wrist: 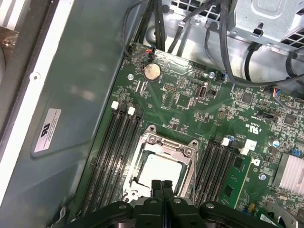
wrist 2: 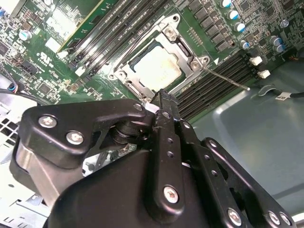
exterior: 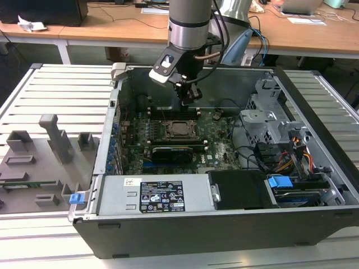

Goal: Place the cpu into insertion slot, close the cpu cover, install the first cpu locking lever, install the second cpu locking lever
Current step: 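Install the first cpu locking lever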

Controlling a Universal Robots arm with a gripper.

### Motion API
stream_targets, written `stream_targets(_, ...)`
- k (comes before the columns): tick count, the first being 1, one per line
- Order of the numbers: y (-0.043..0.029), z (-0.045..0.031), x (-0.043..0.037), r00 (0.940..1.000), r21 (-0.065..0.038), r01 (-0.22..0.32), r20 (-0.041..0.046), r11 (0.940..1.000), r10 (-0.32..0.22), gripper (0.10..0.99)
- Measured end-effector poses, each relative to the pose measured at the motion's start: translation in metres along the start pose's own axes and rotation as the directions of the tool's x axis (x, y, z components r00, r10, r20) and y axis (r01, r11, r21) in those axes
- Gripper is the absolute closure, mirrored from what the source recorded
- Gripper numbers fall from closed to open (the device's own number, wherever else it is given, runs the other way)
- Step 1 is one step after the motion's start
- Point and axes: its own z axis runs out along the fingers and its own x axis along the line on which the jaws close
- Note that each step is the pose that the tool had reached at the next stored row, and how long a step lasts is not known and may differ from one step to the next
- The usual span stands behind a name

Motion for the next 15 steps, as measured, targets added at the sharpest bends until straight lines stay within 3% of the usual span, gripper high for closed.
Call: stream_targets(15, -0.0001, 0.0, 0.0, 0.9988, 0.001, 0.049, -0.002, 0.9988, -0.049, 0.98)
